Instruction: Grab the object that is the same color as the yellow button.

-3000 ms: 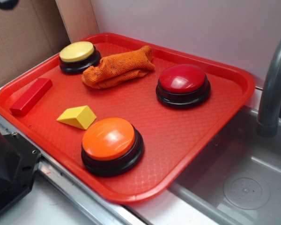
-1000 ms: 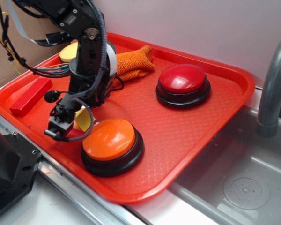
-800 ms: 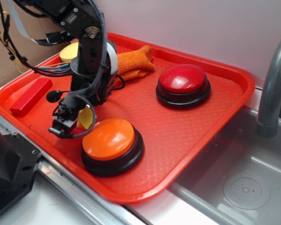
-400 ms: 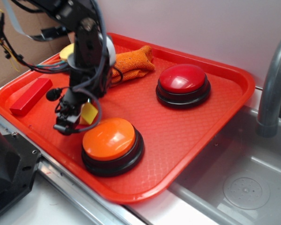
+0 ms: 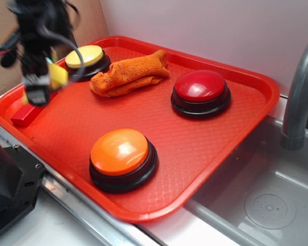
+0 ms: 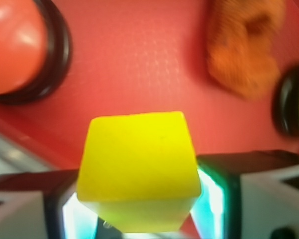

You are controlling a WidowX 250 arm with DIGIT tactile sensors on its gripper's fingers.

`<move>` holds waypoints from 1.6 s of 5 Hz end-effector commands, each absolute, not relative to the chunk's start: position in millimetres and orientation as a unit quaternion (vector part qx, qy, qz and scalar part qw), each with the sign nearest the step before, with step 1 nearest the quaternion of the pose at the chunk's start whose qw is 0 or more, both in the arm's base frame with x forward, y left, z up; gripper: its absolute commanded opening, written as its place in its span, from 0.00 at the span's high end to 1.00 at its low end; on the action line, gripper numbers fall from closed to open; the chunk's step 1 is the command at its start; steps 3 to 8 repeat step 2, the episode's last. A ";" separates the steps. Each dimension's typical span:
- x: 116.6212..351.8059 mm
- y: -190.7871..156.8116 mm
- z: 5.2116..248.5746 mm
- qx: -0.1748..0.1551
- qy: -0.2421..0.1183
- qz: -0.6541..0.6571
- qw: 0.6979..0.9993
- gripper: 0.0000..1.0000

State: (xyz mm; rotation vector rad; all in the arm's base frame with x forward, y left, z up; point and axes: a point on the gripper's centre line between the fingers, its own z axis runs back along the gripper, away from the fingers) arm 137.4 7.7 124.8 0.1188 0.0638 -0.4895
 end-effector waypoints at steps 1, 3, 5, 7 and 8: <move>117.3 -11.0 221.9 -0.012 -0.024 0.021 0.999 1.00; 132.1 -11.7 220.4 -0.017 -0.024 0.145 0.989 1.00; 132.1 -11.7 220.4 -0.017 -0.024 0.145 0.989 1.00; 132.1 -11.7 220.4 -0.017 -0.024 0.145 0.989 1.00; 132.1 -11.7 220.4 -0.017 -0.024 0.145 0.989 1.00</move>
